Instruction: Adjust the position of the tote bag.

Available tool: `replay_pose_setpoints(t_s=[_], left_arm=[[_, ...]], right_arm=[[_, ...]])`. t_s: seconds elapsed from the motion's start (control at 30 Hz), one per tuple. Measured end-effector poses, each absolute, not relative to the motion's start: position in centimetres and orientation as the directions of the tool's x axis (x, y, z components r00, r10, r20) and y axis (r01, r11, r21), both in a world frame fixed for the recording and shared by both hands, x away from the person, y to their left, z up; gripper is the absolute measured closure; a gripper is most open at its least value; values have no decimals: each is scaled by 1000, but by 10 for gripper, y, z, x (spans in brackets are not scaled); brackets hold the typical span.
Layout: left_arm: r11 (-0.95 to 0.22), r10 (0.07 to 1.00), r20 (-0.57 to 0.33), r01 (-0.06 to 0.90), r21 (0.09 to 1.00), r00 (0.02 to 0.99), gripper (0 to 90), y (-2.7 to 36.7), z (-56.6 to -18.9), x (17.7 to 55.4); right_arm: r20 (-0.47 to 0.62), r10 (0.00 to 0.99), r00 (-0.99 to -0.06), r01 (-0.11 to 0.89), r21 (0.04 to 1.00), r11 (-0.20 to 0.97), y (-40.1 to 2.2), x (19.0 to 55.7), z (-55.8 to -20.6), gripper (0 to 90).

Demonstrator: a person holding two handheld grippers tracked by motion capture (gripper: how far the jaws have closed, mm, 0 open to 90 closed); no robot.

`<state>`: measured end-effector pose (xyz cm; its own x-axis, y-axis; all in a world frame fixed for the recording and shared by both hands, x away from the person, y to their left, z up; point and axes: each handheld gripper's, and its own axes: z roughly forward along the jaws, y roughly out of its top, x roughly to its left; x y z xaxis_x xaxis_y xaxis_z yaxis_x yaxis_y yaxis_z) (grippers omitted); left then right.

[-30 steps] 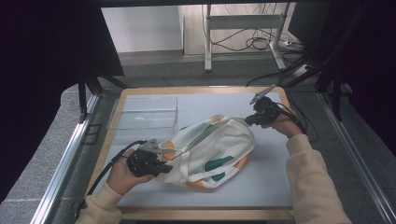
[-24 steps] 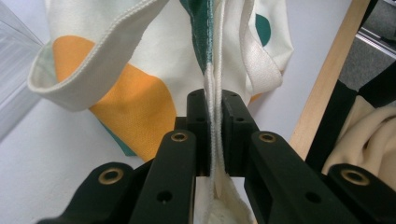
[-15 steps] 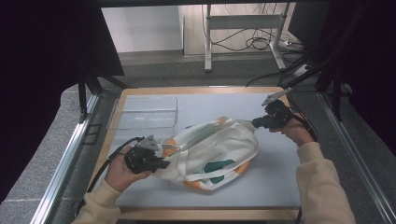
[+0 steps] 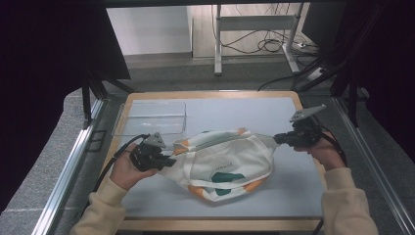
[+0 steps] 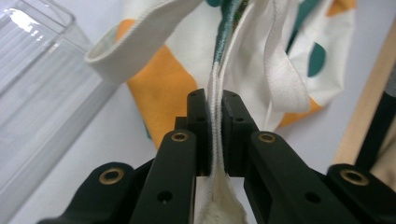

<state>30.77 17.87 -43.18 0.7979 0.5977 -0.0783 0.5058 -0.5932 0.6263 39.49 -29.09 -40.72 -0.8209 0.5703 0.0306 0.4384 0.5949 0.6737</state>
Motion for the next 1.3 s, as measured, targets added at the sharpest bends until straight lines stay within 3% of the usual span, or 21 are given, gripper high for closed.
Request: replay_pose_setpoints(t_s=[0.2, 0.43, 0.47, 0.5, 0.53, 0.57, 0.63, 0.8, 0.97, 1.07, 1.1, 1.13, 1.3], left_arm=[[-593, 608, -71, 512, 621, 791, 842, 177, -432, 323], [-581, 600, -98, 517, 628, 794, 843, 181, -431, 333], [-583, 598, -99, 517, 627, 795, 843, 182, -431, 333], [-584, 596, -102, 517, 626, 797, 843, 181, -432, 333], [-588, 594, -99, 514, 625, 799, 842, 181, -432, 333], [-588, 595, -99, 516, 623, 798, 842, 181, -432, 332], [-587, 594, -96, 512, 627, 799, 842, 181, -433, 331], [-582, 596, -99, 513, 631, 797, 841, 182, -434, 332], [-581, 595, -97, 510, 634, 798, 840, 182, -434, 331], [-581, 594, -95, 508, 636, 799, 839, 182, -434, 331], [-579, 596, -96, 510, 636, 797, 840, 182, -435, 331], [-578, 596, -98, 511, 637, 797, 839, 182, -435, 332], [-574, 599, -95, 510, 641, 795, 838, 181, -434, 334]], right_arm=[[44, 594, -803, 448, 701, 554, -304, 376, -411, 889], [45, 622, -782, 463, 711, 530, -319, 368, -416, 869], [33, 624, -781, 460, 706, 538, -318, 369, -419, 809], [33, 624, -781, 460, 706, 538, -318, 369, -419, 809], [14, 626, -780, 449, 708, 545, -315, 372, -421, 660], [14, 626, -780, 449, 708, 545, -315, 372, -421, 660], [-10, 641, -767, 447, 708, 546, -310, 375, -422, 530], [-7, 618, -787, 440, 694, 569, -296, 383, -423, 454], [0, 600, -800, 453, 655, 604, -283, 393, -430, 481], [11, 592, -806, 456, 648, 610, -279, 396, -435, 592], [23, 587, -809, 461, 645, 610, -278, 397, -436, 703], [24, 594, -804, 470, 637, 610, -277, 397, -437, 748], [38, 598, -800, 481, 637, 603, -279, 395, -437, 798]])
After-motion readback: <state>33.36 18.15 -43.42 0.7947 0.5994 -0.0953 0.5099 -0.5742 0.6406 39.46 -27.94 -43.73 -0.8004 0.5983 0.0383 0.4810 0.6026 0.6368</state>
